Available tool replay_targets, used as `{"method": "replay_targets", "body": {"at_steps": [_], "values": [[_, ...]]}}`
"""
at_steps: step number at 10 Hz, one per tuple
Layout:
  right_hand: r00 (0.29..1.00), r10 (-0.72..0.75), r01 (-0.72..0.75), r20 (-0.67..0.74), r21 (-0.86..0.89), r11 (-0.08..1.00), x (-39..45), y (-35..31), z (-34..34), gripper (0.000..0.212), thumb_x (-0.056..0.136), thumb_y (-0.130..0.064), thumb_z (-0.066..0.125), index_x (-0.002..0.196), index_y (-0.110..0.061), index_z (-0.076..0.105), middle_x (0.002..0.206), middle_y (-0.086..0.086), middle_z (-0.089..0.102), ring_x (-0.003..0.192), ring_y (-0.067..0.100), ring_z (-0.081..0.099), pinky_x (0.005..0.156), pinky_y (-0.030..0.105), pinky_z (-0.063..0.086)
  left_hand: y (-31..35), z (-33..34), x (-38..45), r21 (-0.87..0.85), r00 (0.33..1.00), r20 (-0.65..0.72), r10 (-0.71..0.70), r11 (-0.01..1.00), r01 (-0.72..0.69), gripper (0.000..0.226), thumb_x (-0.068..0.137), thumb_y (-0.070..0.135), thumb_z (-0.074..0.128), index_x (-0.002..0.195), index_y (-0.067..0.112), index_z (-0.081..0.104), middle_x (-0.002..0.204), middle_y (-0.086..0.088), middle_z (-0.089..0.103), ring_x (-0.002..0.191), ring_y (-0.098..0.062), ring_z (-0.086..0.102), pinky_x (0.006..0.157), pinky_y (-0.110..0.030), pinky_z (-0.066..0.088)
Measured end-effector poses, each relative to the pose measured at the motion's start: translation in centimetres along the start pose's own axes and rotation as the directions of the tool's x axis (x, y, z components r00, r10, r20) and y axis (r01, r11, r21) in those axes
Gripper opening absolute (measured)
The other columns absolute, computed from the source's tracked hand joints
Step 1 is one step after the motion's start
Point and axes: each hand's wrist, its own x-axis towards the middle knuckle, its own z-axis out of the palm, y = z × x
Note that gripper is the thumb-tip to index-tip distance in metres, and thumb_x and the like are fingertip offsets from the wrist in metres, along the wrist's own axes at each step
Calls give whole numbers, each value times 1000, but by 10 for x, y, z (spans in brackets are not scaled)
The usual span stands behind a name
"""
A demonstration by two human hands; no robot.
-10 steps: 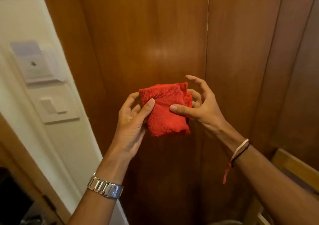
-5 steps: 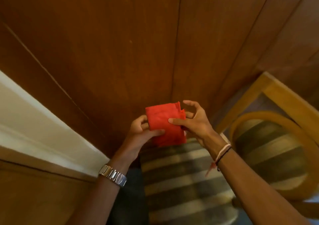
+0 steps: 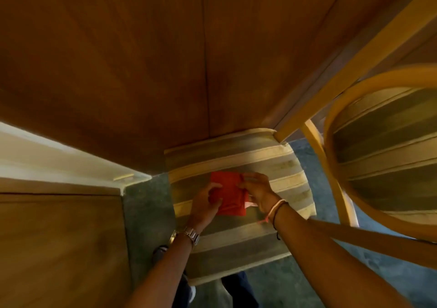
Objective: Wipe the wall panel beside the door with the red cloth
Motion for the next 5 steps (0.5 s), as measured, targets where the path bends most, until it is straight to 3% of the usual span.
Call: {"method": "replay_targets", "body": {"at_steps": [1, 2, 3, 4, 5], "values": [[1000, 21, -21, -4, -42, 999, 23, 20, 4, 45, 89, 8, 70, 133, 4, 64, 123, 25, 68, 108, 33, 63, 104, 48, 52, -19, 16, 10, 180, 997, 73, -12, 984, -2, 39, 99, 9, 57, 138, 8, 55, 140, -17, 51, 129, -33, 52, 107, -45, 47], [1000, -11, 12, 6, -117, 993, 31, 30, 6, 44, 89, 9, 68, 132, 3, 64, 112, 16, 66, 108, 34, 65, 103, 48, 53, -30, 27, 13, 371, 981, 194, -27, 927, -48, 50, 102, 17, 54, 150, 10, 42, 157, -21, 31, 143, -33, 38, 118, -40, 33], [993, -112, 119, 39, -343, 932, 25, 23, 4, 34, 87, 2, 68, 121, 0, 71, 124, 23, 71, 118, 43, 67, 102, 52, 56, -28, 26, 8, 527, 960, 274, -56, 844, -102, 55, 103, 24, 50, 155, 18, 32, 167, -21, -2, 152, -34, 21, 122, -36, 28], [956, -275, 282, 99, -554, 783, 9, 6, 1, 41, 90, -7, 68, 131, -6, 66, 137, 17, 67, 127, 37, 62, 103, 39, 50, -8, 11, 4, 590, 972, 234, 29, 790, -166, 57, 105, 34, 45, 158, 23, 25, 168, -16, -10, 148, -33, 32, 106, -35, 47], [887, -458, 432, 61, -459, 776, -13, -14, -2, 57, 91, -7, 71, 145, -6, 54, 147, 18, 59, 138, 35, 55, 112, 32, 45, 23, -15, 0, 666, 970, 80, 231, 711, -224, 64, 101, 54, 26, 158, 26, 21, 170, -12, -5, 153, -31, 22, 111, -35, 42]]}}
